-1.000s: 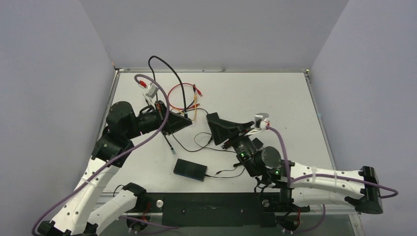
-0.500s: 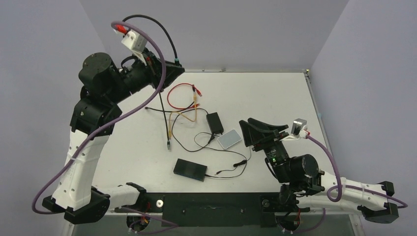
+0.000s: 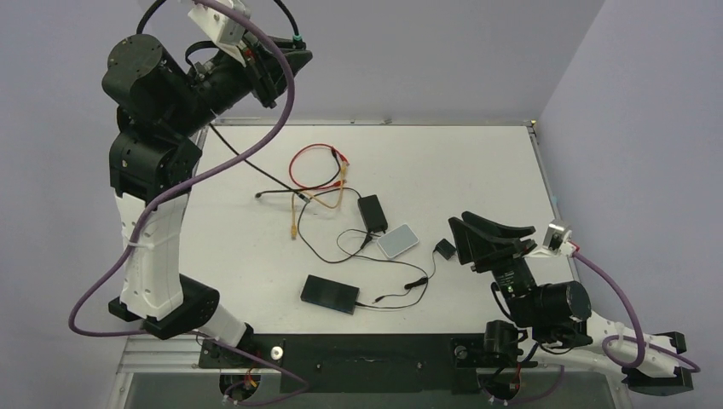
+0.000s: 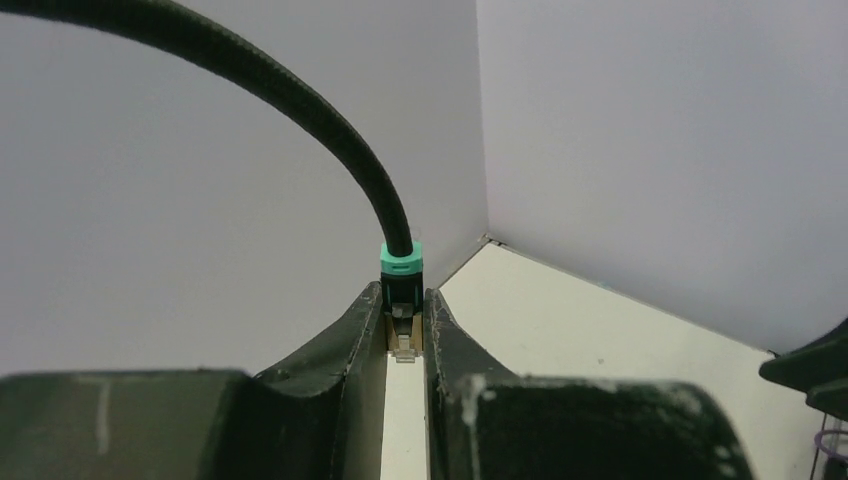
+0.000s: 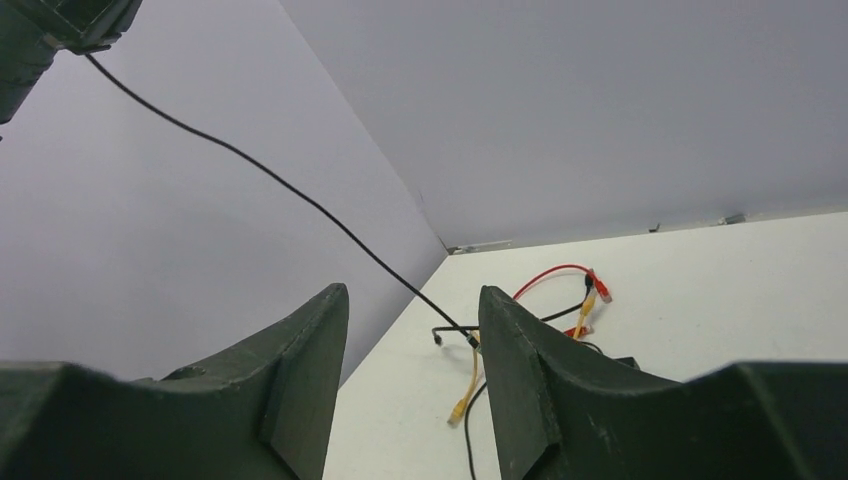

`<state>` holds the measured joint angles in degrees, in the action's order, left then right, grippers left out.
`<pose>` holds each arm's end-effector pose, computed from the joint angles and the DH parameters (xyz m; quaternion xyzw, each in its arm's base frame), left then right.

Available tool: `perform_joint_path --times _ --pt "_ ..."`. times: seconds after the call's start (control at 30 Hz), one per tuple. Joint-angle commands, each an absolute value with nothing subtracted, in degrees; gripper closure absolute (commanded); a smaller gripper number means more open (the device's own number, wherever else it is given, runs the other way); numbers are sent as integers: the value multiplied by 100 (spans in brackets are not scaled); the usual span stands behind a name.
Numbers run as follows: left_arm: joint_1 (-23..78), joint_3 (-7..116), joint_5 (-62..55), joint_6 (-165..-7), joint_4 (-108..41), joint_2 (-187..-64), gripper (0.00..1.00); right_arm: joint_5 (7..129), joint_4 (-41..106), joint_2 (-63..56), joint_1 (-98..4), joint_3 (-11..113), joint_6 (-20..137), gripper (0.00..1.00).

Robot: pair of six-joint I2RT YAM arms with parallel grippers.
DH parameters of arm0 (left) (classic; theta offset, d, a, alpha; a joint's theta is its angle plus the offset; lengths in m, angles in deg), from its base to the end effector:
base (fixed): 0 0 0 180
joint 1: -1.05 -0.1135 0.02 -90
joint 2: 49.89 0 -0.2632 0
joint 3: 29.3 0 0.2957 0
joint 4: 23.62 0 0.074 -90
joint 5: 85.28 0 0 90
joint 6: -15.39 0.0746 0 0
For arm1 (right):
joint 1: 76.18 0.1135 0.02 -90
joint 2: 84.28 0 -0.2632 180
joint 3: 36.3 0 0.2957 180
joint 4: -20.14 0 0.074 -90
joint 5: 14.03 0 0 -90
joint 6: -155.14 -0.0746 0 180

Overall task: Insert the plug into the switch port
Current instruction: Pick up the connector from the center of the board.

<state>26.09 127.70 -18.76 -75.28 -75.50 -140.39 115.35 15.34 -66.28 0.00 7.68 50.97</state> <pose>0.2393 -0.1446 0.6838 0.2837 0.5511 -0.2937 0.7277 0.0815 0.1330 0.3917 0.0114 0.5496 0.4632 0.6951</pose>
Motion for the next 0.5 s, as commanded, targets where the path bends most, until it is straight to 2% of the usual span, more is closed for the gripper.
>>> perform_joint_path --times 0.0,0.27,0.47 --pt "2626 12116 -2735 -7193 -7895 -13552 100 11433 1847 -6770 28 667 5369 53" --pt "3476 9251 -2123 -7102 -8273 -12577 100 11235 2353 -6497 27 962 5469 52" --pt "4624 8250 -997 -7182 -9005 -12728 100 11087 3721 -6443 28 1623 5689 52"
